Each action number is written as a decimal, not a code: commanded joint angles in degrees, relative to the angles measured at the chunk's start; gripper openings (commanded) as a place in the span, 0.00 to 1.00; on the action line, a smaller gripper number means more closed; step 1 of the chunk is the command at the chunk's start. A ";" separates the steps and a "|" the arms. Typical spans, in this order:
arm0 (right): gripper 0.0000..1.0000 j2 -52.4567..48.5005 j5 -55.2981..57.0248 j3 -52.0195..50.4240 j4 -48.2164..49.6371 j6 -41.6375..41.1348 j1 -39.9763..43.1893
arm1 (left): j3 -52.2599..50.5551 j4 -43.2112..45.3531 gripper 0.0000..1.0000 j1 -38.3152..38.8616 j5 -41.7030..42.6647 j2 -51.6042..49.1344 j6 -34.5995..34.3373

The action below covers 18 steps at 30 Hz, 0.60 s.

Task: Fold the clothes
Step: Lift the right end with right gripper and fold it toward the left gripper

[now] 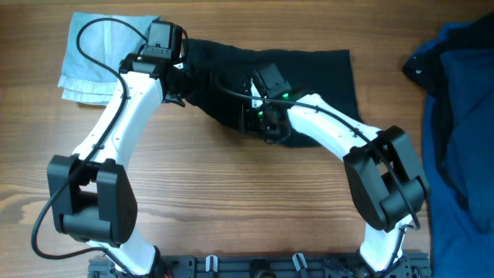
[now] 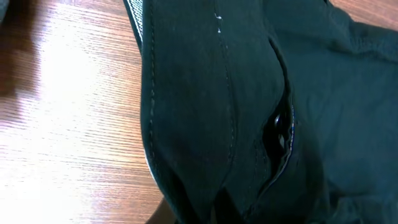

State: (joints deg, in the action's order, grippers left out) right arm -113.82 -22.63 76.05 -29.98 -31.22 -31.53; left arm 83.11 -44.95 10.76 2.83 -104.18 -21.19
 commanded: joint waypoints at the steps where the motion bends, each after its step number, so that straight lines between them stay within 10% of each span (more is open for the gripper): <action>1: 0.04 0.20 0.76 2.10 -1.22 4.39 1.97 | 1.66 -1.38 0.05 -0.57 -4.24 2.95 1.55; 18: 0.04 -10.29 -4.74 3.48 -1.03 -3.39 4.35 | 1.68 -9.14 0.04 -1.31 -5.25 4.87 4.35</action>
State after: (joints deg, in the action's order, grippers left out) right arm -121.40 -25.45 79.18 -31.46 -33.65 -26.68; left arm 83.22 -53.28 9.74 -1.67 -102.15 -17.63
